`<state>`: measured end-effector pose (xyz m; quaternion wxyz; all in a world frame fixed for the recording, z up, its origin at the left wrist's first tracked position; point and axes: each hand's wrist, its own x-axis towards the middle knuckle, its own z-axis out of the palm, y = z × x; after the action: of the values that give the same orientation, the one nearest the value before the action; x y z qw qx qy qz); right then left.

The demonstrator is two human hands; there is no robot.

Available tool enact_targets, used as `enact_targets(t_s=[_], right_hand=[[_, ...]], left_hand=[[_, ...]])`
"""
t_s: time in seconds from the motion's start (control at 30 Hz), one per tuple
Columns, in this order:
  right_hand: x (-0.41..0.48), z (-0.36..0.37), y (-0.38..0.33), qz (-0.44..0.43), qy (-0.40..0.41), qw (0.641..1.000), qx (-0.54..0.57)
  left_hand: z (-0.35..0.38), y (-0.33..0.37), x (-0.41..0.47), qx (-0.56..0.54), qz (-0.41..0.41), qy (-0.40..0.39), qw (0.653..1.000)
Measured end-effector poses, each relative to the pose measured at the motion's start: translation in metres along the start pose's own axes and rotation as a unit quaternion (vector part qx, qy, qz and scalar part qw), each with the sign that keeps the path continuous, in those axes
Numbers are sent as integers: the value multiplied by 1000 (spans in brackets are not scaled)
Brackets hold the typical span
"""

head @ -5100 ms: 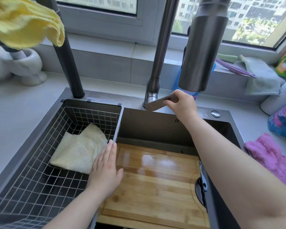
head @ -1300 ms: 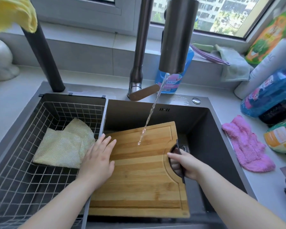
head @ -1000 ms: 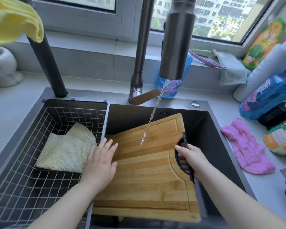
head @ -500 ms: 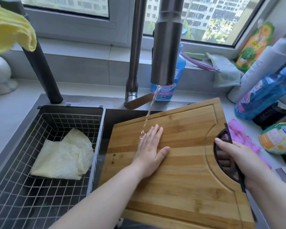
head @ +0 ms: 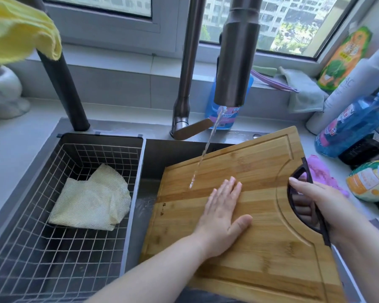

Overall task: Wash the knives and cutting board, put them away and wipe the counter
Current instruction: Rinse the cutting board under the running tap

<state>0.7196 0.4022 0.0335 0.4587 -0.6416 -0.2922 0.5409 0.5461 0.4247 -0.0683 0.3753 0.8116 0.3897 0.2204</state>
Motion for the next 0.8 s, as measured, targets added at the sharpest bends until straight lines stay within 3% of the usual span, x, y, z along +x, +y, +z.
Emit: enact_targets(t_s=[0.07,0.17,0.23,0.3,0.4,0.47,0.53,0.67,0.8], right_hand=[[0,-2,1,10,11,1000,-4],[0,-9,2,9,16,1000,-12],[-3,-10,3,6,44,999,-32],[-3,-11,1,4,43,999,-23],[-2,-9,-3,-4,44,999,-16],[-7,-8,-5,-15,60,998,-7],[-11,-8,-5,-20,72,997,-13],[-19,-11,3,-18,63,997,-37],[-21,-9,-1,7,59,998,11]], left_hand=[[-3,-17,-3,-12,-46,13,999],[-13,-56,-19,-117,-247,42,961],[-13,-64,-31,-116,-317,36,941],[-7,-45,-32,-90,-272,25,958],[4,7,-28,-43,-87,6,995],[5,17,-28,-38,-33,-6,999],[5,-3,-30,-36,-67,9,997],[0,-40,-40,-27,-262,22,965],[-5,-11,-25,-12,-160,16,987]])
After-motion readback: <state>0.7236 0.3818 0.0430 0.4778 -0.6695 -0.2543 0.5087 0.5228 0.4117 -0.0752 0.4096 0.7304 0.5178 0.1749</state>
